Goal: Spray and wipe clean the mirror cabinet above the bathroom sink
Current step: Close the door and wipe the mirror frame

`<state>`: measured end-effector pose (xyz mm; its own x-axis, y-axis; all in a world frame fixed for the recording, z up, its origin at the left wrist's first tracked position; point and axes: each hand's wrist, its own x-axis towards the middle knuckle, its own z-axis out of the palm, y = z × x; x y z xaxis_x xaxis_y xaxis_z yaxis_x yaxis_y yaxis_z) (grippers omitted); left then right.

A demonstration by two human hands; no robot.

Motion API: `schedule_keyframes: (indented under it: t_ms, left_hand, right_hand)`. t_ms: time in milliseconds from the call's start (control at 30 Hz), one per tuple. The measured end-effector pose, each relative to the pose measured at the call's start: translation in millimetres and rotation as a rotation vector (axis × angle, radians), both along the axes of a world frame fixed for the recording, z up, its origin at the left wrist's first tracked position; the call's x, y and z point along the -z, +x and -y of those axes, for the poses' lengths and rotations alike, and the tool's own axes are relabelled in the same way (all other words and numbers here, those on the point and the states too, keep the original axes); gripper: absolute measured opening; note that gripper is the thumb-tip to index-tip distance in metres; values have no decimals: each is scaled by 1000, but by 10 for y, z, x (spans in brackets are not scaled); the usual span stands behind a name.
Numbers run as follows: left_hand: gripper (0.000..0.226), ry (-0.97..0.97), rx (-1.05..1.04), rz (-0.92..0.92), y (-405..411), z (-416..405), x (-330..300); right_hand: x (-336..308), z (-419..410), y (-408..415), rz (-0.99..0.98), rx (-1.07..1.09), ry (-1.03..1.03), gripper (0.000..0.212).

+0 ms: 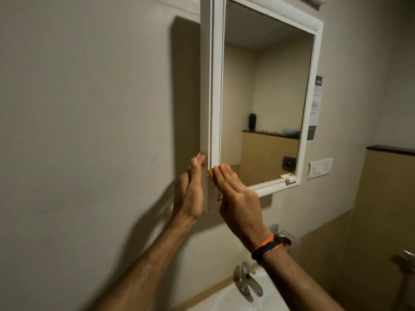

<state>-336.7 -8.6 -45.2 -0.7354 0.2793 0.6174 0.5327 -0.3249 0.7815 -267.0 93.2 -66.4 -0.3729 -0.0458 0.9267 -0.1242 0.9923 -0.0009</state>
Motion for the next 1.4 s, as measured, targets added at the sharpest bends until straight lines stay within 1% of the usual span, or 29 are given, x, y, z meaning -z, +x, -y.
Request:
schedule_keyframes:
  t_ms: [100, 200, 267, 367, 433, 467, 500, 567, 633, 700, 767, 867, 933, 1000, 1067, 1200, 1267, 1300, 1400]
  left_hand:
    - [75, -37, 15, 75, 59, 33, 268]
    - [70, -75, 45, 143, 110, 70, 474]
    - [68, -95, 63, 175, 143, 78, 578]
    - [74, -172, 51, 207, 214, 116, 705]
    - [78, -252, 35, 228, 234, 151, 738]
    - [79, -281, 32, 246, 274, 171, 751]
    - [80, -292, 39, 255, 296, 185, 758]
    - [78, -298, 42, 278, 341, 210, 755]
    - [70, -300, 31, 316, 401, 205, 733]
    - [67, -285, 14, 357, 489, 166, 708]
    - [68, -238, 16, 411, 573, 125, 662]
    - [75, -228, 48, 462, 647, 81, 621]
    - [81, -247, 76, 487, 685, 67, 619]
    - [81, -246, 55, 502, 707, 43, 642]
    - [77, -207, -15, 512, 725, 7, 670]
    - [77, -138, -44, 514, 723, -27, 648]
    - [79, -87, -31, 536, 696, -32, 635]
    - [80, -57, -19, 554, 684, -35, 632]
    - [83, -19, 8, 580, 652, -36, 656]
  right_hand:
    - [338, 129, -34, 134, 100, 47, 67]
    - [627, 203, -20, 251, 180, 107, 57]
    - [796, 237, 8, 324, 220, 142, 55]
    - [938, 279, 103, 460, 224, 104, 59]
    - [980, 277, 151, 569, 165, 46, 60]
    - [1000, 259, 211, 599, 125, -20, 59]
    - [992, 245, 260, 571, 85, -112, 58]
    - [925, 215, 342, 406, 17, -250, 57]
    - [835, 197, 407, 250, -29, -274, 62]
    - [749, 170, 418, 176, -51, -219, 64]
    - [652, 143, 372, 211, -57, -148, 65]
    - [623, 86, 259, 467, -31, -18, 66]
    - [679, 43, 208, 578, -25, 41, 63]
    - [738, 34, 209, 581, -29, 18, 61]
    - [747, 22, 268, 526, -36, -33, 60]
    - [612, -59, 349, 274, -54, -116, 59]
    - [517, -100, 293, 201, -45, -99, 59]
    - [481, -113, 253, 227, -40, -76, 59]
    - [548, -148, 133, 434, -4, 49, 61]
